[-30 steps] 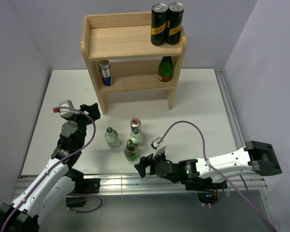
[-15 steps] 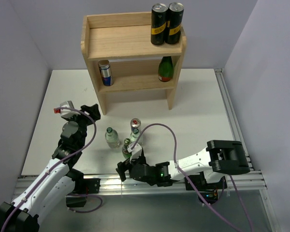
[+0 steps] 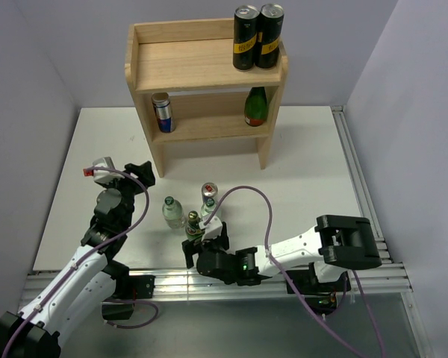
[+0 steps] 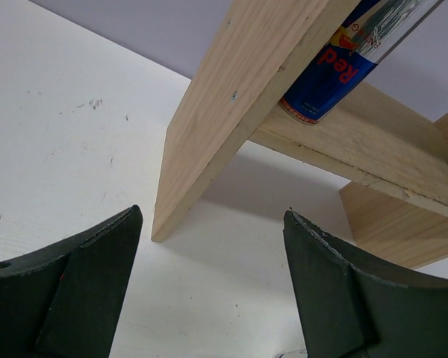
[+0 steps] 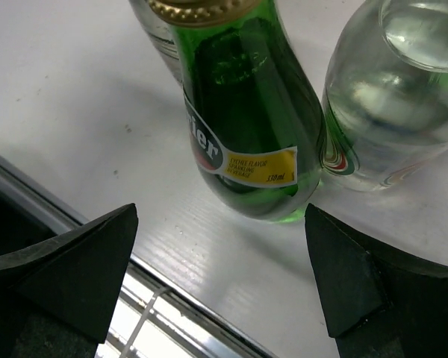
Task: Place and organize the beverage onto the shelf
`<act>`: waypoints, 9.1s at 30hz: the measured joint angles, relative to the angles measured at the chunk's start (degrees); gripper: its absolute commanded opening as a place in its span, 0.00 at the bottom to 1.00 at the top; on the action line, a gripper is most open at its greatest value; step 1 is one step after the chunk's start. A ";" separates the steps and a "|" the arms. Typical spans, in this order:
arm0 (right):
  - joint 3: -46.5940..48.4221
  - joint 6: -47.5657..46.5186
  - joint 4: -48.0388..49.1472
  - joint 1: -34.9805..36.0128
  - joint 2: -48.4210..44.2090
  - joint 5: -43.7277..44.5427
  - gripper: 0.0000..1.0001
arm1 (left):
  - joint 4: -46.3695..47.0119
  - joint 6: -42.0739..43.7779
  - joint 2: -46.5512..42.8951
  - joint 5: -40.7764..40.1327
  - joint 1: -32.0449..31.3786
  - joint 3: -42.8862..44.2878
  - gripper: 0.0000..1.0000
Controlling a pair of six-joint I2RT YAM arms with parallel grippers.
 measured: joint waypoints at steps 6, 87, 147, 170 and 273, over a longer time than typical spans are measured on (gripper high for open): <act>1.36 -0.26 1.51 -1.42 3.45 1.95 1.00 | 0.33 0.00 0.31 0.00 0.00 -0.11 0.83; 10.27 -20.98 1.16 -7.56 -8.24 9.62 0.00 | 3.52 -2.08 0.37 -2.01 0.00 -2.23 0.81; 44.13 -33.11 2.95 -48.76 16.37 1.46 0.00 | 9.79 -1.70 7.54 1.22 0.00 -2.21 0.80; 48.37 -34.82 11.13 -49.81 22.82 9.35 0.63 | 11.28 -1.68 8.98 1.25 0.00 -2.21 0.80; 0.15 -9.20 -22.34 -13.88 -39.34 -3.76 1.00 | 0.02 -1.64 7.52 3.54 -1.05 6.05 0.81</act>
